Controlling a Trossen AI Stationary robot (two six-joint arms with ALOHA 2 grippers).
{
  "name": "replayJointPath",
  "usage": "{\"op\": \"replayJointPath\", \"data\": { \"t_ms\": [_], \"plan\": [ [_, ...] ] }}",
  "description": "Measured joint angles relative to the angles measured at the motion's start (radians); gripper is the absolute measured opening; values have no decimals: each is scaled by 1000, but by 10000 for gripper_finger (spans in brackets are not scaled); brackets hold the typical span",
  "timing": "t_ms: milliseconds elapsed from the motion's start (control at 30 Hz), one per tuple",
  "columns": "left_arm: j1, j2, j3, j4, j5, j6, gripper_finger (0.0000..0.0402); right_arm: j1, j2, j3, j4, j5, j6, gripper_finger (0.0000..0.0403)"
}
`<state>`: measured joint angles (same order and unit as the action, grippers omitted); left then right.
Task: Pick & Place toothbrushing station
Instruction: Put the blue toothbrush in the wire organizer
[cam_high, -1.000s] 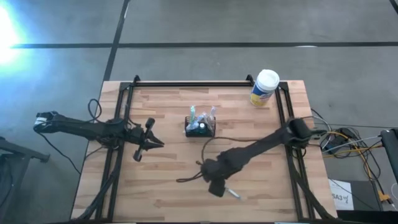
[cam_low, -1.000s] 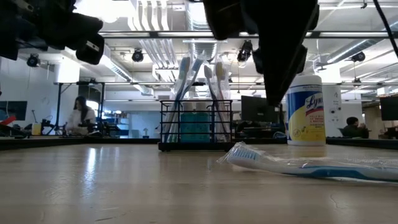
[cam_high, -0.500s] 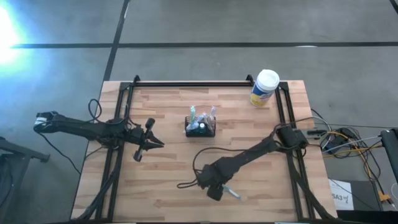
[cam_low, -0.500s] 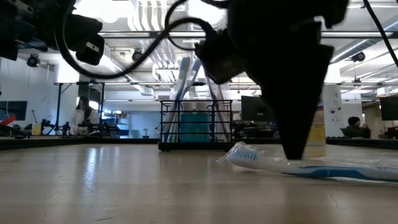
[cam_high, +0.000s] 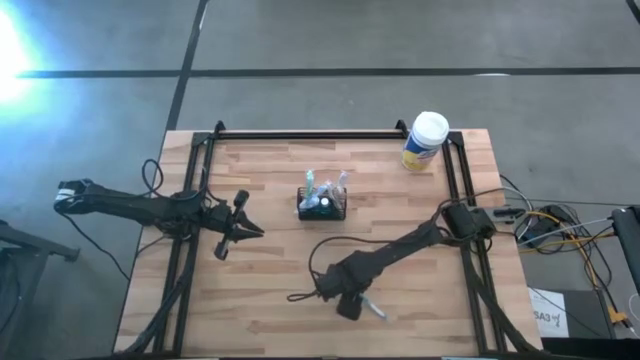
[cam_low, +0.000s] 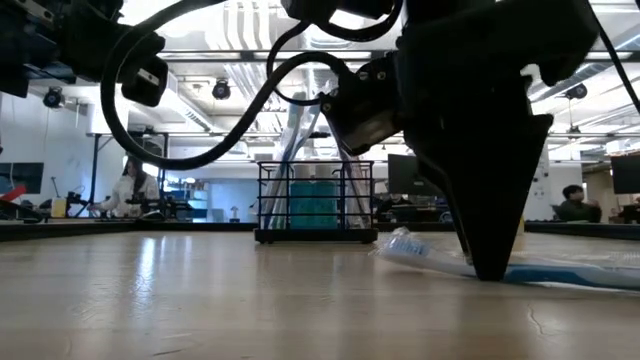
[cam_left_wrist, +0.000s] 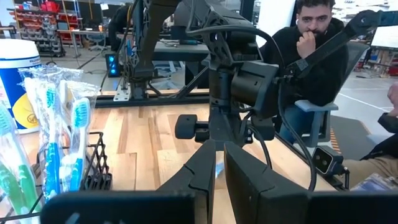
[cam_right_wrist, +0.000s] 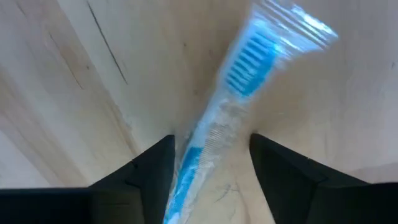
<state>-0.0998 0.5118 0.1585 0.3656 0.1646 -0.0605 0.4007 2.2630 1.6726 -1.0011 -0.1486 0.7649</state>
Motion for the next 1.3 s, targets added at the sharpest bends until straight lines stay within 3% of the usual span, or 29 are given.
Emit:
{"op": "replayJointPath", "data": {
  "t_ms": [300,367,700,933,1167,1300],
  "plan": [
    [0,0,0,-1,0,0,39,1,-44,-7,-34,78,-93,39],
    [0,0,0,-1,0,0,39,3,-58,-9,-38,109,-116,19],
    [0,1,0,-1,0,0,39,69,-209,-20,-63,326,-223,7],
    [0,0,0,0,0,0,39,149,-453,-106,21,493,-377,7],
    [0,0,0,0,-9,0,39,197,-802,-434,408,503,-635,8],
    [0,0,0,0,-9,-5,39,200,-1007,-672,605,489,-676,8]
  ]
}}
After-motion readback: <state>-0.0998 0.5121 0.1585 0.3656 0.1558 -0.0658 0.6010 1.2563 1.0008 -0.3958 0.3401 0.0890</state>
